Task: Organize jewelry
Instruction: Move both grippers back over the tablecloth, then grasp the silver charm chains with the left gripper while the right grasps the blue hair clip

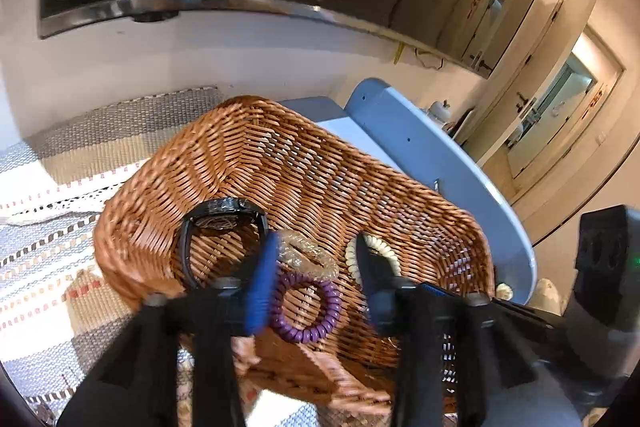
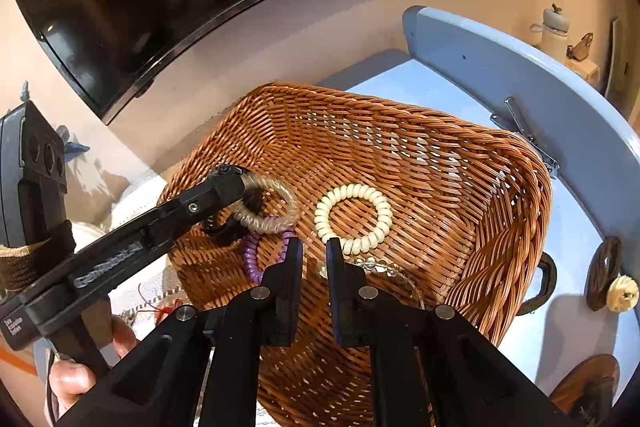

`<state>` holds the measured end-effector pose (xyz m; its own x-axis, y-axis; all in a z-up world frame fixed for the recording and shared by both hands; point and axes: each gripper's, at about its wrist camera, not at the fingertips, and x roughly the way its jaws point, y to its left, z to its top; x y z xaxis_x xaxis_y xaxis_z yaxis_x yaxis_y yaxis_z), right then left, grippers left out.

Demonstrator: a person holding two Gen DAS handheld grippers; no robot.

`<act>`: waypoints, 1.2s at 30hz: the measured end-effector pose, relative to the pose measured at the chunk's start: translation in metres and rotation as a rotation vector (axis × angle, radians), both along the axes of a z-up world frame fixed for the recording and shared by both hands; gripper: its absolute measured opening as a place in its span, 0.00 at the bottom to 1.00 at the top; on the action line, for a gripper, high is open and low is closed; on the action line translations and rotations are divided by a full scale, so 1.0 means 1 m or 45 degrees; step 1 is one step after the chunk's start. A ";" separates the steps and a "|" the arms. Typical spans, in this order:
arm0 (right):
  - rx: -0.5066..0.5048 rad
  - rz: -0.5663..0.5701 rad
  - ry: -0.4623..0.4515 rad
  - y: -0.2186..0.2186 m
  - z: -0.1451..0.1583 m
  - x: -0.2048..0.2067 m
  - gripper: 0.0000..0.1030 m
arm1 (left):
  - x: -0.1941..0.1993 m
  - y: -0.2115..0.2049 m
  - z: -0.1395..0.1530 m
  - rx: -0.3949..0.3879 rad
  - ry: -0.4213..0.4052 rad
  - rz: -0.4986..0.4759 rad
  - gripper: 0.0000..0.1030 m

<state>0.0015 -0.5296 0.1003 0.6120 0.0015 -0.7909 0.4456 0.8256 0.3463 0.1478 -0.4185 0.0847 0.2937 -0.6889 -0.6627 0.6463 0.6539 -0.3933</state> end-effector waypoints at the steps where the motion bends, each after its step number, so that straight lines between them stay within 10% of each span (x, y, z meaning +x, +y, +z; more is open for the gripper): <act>1: -0.004 0.004 -0.001 0.001 0.002 -0.001 0.15 | -0.001 0.006 0.003 -0.020 -0.001 0.001 0.47; 17: -0.074 0.263 -0.087 0.108 0.035 -0.022 0.28 | -0.065 0.192 0.045 -0.067 -0.143 0.206 0.51; 27: -0.129 0.539 -0.005 0.201 -0.015 -0.030 0.28 | -0.104 0.319 -0.022 0.007 -0.056 0.496 0.51; 36: -0.170 0.630 0.032 0.227 -0.041 -0.030 0.28 | -0.099 0.338 -0.078 0.027 0.102 0.563 0.50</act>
